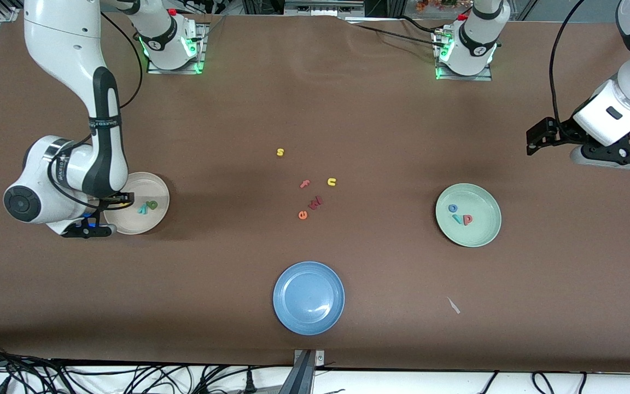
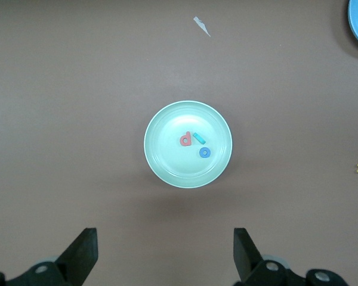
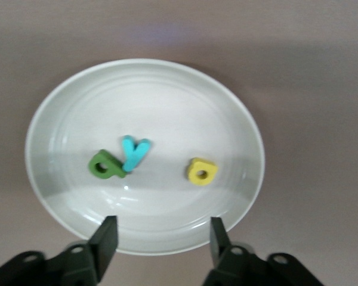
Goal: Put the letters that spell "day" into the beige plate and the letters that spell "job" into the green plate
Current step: 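Drop the yellow a on the beige plate with the right gripper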
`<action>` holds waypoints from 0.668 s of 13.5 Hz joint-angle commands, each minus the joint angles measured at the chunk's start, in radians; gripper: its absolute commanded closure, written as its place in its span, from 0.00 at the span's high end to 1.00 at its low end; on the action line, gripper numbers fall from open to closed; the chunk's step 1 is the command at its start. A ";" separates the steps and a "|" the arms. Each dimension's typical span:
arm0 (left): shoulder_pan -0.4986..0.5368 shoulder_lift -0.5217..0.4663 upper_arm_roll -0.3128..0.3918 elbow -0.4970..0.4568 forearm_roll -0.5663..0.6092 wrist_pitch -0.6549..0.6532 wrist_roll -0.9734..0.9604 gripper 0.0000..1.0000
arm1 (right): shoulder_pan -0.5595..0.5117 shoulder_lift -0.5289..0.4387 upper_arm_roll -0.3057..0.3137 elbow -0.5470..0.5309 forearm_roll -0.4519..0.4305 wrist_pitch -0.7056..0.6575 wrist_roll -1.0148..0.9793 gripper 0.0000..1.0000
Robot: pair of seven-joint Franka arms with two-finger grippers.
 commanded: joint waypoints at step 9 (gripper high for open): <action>-0.006 -0.011 0.001 0.005 -0.014 -0.007 0.019 1.00 | 0.083 -0.016 -0.005 0.203 -0.006 -0.332 0.016 1.00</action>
